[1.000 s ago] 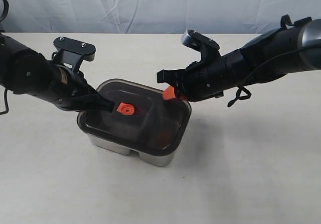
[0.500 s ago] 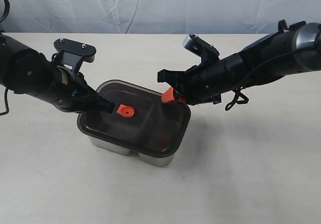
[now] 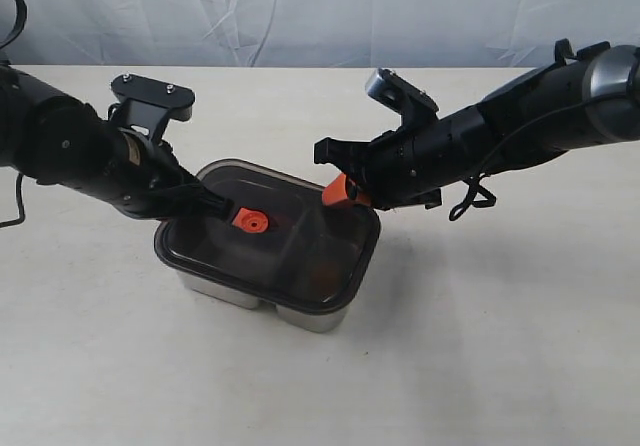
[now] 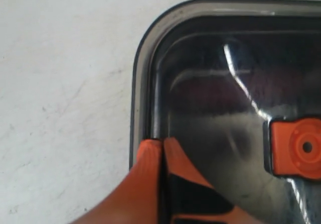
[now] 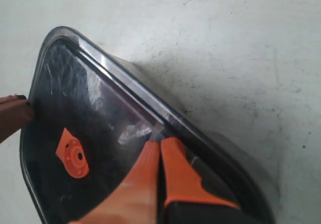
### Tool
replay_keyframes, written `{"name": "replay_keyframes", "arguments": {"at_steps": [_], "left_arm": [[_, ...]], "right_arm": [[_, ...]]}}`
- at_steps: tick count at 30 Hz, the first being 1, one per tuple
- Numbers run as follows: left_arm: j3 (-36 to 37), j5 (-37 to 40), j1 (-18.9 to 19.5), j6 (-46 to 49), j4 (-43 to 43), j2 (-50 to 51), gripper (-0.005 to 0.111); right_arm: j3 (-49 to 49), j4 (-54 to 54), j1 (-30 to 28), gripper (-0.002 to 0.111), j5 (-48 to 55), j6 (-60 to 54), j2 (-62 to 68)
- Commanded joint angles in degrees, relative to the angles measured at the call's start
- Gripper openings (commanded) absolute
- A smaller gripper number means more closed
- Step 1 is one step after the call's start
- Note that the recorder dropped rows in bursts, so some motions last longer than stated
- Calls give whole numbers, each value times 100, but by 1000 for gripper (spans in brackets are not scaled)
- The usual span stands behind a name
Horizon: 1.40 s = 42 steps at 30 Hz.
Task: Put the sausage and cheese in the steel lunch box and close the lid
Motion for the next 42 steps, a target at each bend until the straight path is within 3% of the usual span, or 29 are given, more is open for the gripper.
{"name": "replay_keyframes", "arguments": {"at_steps": [1,9,19,31,42], "left_arm": [[139,-456,-2,14,-64,212,0],[-19,-865,-2,14,166,236,0],[-22,-288,-2,14,115,589,0],[-22,-1515,-2,14,154,-153,0],[-64,-2015,-2,14,315,283,0]], "right_arm": [[57,-394,12,-1,-71,1,162],[57,-419,12,-1,-71,1,162],[57,-419,12,-1,-71,14,162],[57,-419,12,-1,-251,-9,-195],[57,-600,12,-1,-112,-23,-620]]}}
